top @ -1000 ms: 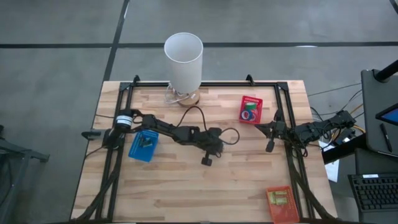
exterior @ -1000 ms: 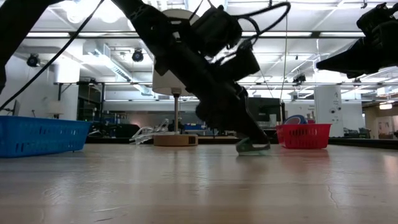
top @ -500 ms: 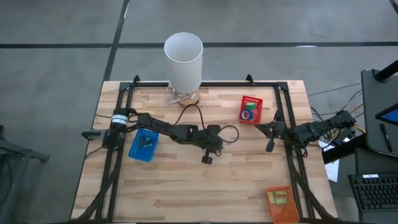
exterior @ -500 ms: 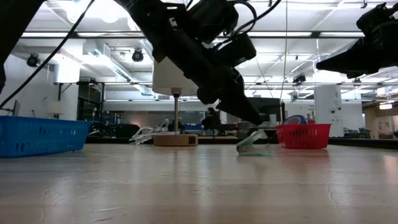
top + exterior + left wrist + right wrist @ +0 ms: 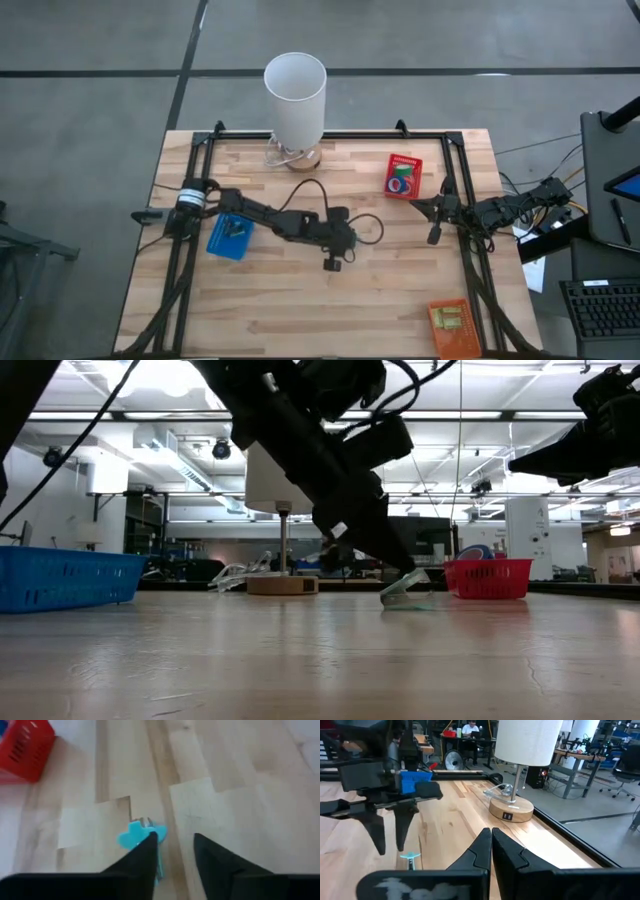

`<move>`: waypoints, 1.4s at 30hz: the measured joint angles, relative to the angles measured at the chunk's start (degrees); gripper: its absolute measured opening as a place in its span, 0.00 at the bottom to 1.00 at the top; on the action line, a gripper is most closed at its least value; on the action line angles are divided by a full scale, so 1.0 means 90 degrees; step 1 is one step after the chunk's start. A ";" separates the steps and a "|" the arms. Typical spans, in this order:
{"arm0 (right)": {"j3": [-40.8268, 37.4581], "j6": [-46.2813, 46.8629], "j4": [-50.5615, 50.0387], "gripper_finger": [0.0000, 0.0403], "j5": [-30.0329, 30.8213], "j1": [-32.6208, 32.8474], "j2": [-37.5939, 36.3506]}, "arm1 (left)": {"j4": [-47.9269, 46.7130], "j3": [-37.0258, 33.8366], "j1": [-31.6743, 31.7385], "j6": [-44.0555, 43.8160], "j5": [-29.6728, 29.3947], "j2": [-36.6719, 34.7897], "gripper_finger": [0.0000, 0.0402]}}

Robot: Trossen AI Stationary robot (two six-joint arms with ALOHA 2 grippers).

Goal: Pick and place Stapler, Stapler remover, tape
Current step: Put the light blue staple remover into the blue bin

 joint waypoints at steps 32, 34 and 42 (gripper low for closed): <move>0.0000 0.0005 0.0000 0.02 0.0000 0.0000 0.0005 | 0.1041 -0.0087 -0.0104 0.0013 -0.2145 0.0520 0.50; 0.0000 0.0007 0.0000 0.02 0.0000 0.0000 0.0005 | 0.1068 -0.0087 -0.0094 0.0036 -0.2163 0.0520 0.50; 0.0000 0.0010 0.0000 0.02 0.0000 0.0000 0.0005 | 0.1339 -0.0095 -0.0056 0.0041 -0.1983 0.0520 0.50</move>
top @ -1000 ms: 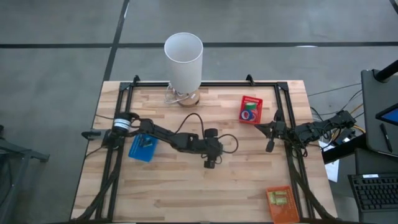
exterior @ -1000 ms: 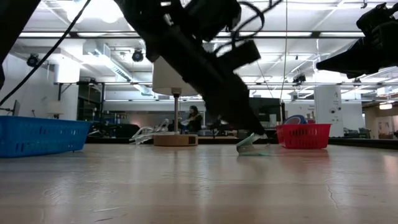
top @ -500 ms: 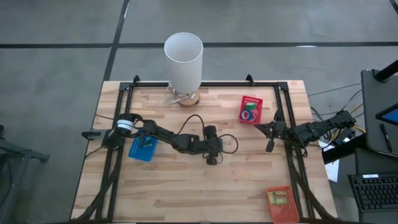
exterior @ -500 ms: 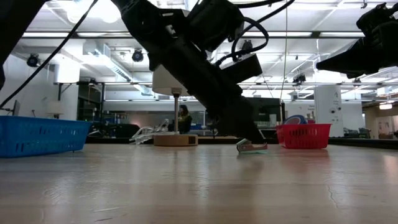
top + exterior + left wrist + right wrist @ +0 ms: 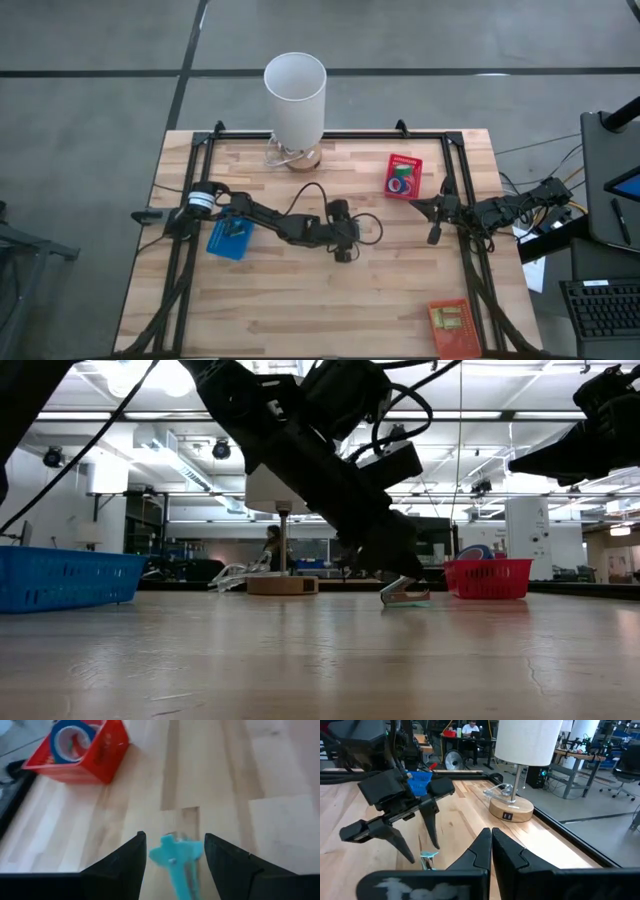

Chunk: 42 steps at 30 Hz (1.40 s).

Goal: Pick and place Stapler, Stapler remover, tape
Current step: Put the light blue staple remover into the blue bin

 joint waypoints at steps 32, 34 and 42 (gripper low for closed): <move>0.0000 0.0000 0.0000 0.02 0.0000 0.0000 0.0005 | -0.0090 0.0019 0.0056 0.0117 -0.0032 0.0202 0.01; 0.0000 -0.0010 0.0000 0.02 0.0000 0.0000 0.0002 | -0.0245 0.0022 0.0034 0.0097 0.0128 0.0202 0.00; 0.0000 -0.0005 0.0000 0.02 0.0000 0.0001 -0.0002 | -0.0454 0.0044 -0.0103 0.0007 -0.0158 0.0157 0.00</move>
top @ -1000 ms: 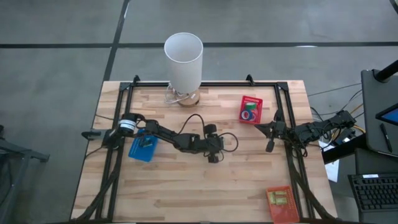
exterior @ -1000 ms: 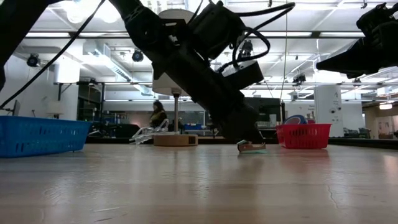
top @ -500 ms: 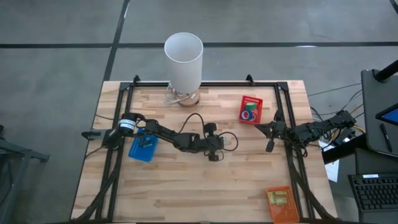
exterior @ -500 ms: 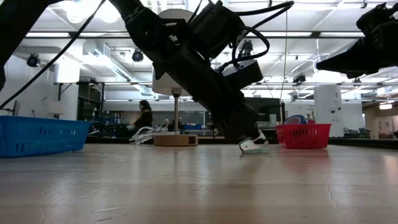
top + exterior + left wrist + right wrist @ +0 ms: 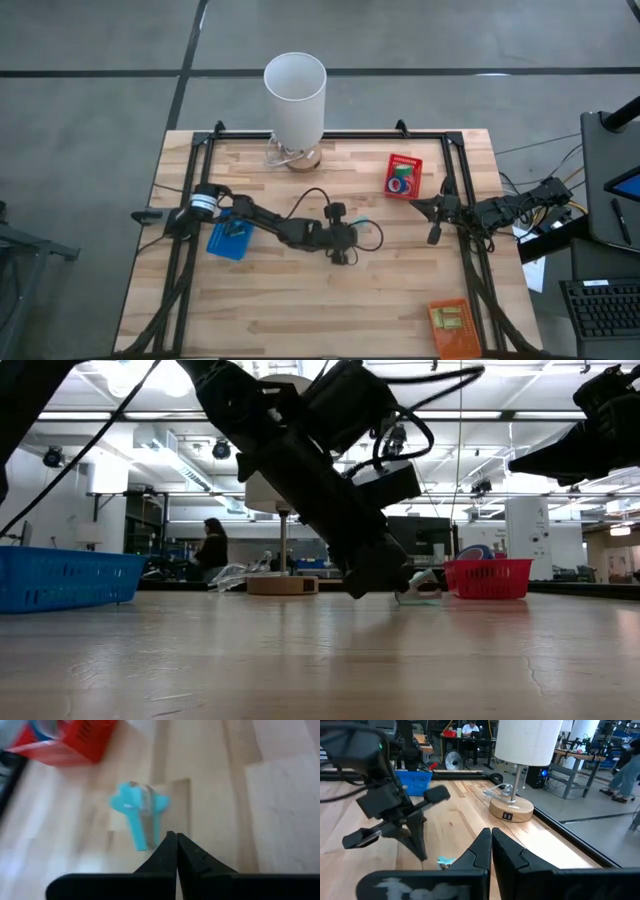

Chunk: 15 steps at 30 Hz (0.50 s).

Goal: Pick and place Stapler, Stapler remover, tape
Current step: Put the light blue staple remover into the blue bin

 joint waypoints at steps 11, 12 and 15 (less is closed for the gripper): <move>0.0000 -0.0005 -0.0001 0.02 0.0000 0.0001 0.0002 | -0.0307 0.0184 0.0522 -0.0871 0.1286 -0.0427 0.17; 0.0000 -0.0002 0.0002 0.02 0.0000 -0.0001 0.0002 | -0.0363 0.0180 0.0604 -0.0959 0.1627 -0.0436 0.20; 0.0000 -0.0005 0.0000 0.02 0.0000 0.0001 0.0002 | -0.0484 0.0176 0.0758 -0.1027 0.2238 -0.0426 0.32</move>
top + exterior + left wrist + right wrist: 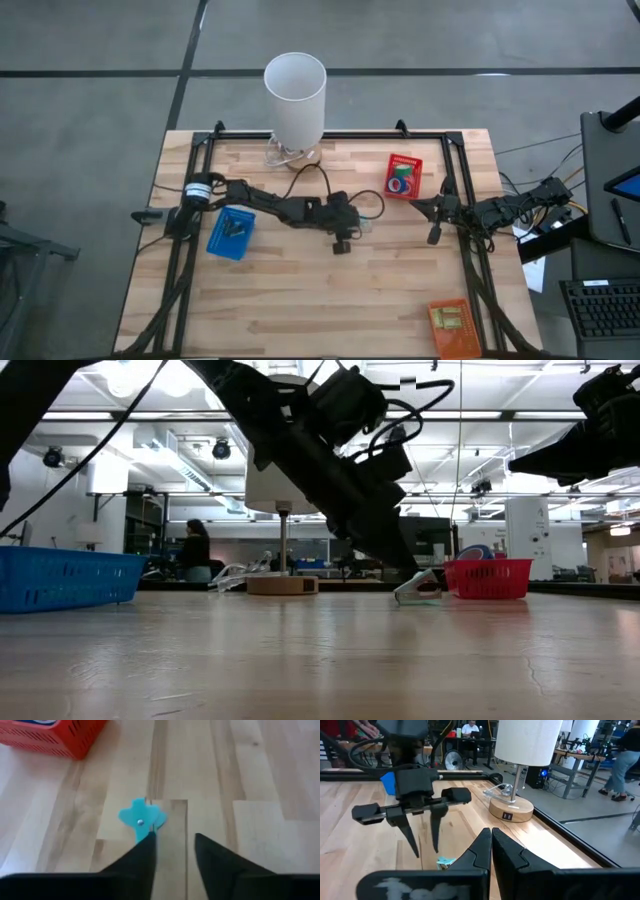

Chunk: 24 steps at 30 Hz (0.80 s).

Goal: Pick and place Stapler, Stapler remover, tape
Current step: Put the light blue staple remover into the blue bin

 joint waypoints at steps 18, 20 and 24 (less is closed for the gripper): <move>0.0000 0.0003 0.0000 0.02 0.0000 0.0000 0.0000 | 0.0079 -0.0001 0.0497 0.0123 0.0453 0.0055 0.63; 0.0000 0.0000 0.0001 0.02 0.0000 -0.0002 0.0000 | 0.0112 -0.0003 0.0570 0.0103 0.0684 0.0122 0.63; 0.0000 0.0000 -0.0002 0.02 0.0000 0.0000 0.0002 | 0.0235 -0.0009 0.0596 0.0079 0.0753 0.0317 0.63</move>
